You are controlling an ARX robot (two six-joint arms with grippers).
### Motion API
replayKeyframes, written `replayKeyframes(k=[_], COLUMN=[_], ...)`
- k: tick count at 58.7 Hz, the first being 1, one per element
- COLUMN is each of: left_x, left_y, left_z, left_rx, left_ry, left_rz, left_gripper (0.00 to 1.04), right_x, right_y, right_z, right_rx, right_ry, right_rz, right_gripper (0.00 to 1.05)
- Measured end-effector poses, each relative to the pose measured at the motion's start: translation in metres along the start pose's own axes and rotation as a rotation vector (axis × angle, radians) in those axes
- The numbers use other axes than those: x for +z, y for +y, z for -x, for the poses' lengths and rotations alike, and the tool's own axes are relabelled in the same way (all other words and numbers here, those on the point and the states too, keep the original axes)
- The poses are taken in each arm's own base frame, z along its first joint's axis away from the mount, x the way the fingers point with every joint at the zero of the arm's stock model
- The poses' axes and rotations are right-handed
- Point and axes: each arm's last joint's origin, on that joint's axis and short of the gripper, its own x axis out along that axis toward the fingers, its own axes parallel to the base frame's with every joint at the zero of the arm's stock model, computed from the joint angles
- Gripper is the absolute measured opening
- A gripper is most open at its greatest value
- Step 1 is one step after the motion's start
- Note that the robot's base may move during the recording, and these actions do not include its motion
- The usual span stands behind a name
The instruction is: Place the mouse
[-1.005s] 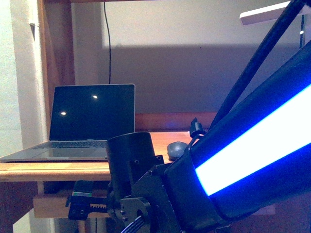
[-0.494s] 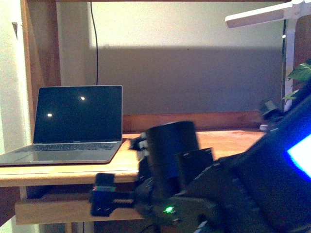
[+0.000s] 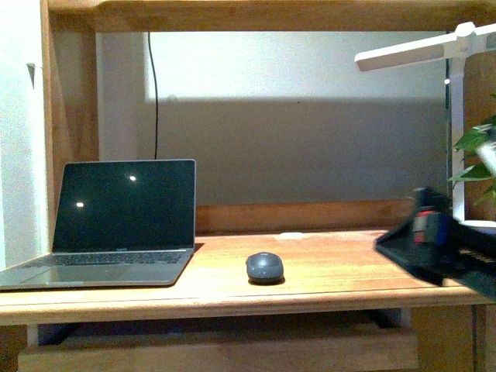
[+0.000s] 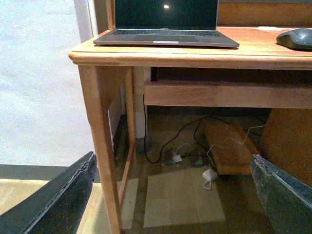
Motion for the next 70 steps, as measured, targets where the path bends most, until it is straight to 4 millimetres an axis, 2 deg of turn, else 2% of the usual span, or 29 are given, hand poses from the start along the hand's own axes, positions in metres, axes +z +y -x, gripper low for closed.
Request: replayKeyframes(k=[8,9,16,21,30,34,39,46,62,70], left_x=[0.000,0.000,0.000,0.000,0.000,0.000,0.000,0.000,0.000,0.000], left_y=[0.000,0.000,0.000,0.000,0.000,0.000,0.000,0.000,0.000,0.000], left_z=[0.000,0.000,0.000,0.000,0.000,0.000,0.000,0.000,0.000,0.000], left_rx=[0.000,0.000,0.000,0.000,0.000,0.000,-0.001,-0.002,-0.002,-0.002], left_ry=[0.000,0.000,0.000,0.000,0.000,0.000,0.000,0.000,0.000,0.000], left_rz=[0.000,0.000,0.000,0.000,0.000,0.000,0.000,0.000,0.000,0.000], left_gripper=[0.97,0.97,0.97,0.97,0.97,0.97,0.97,0.97,0.97,0.97], right_x=[0.000,0.000,-0.017,-0.028,-0.025,-0.028,-0.042,-0.056,-0.073,-0.082], right_y=[-0.014,-0.014,-0.020,-0.021,-0.019,-0.021,-0.029,-0.034,-0.046,-0.048], right_z=[0.056,0.058,0.103,0.114,0.117,0.120,0.125,0.132,0.148,0.152], right_rx=[-0.051,-0.053,-0.097,-0.113,-0.124,-0.299,-0.420,-0.431,-0.437,-0.441], right_ry=[-0.046,-0.048,-0.068,-0.064,-0.101,-0.195,-0.182,-0.160,-0.167,-0.161], right_rz=[-0.063,-0.065,-0.099,-0.103,-0.082,0.075,0.216,0.301,0.340,0.345], right_gripper=[0.97,0.97,0.97,0.97,0.96,0.84,0.70,0.49,0.03,0.03])
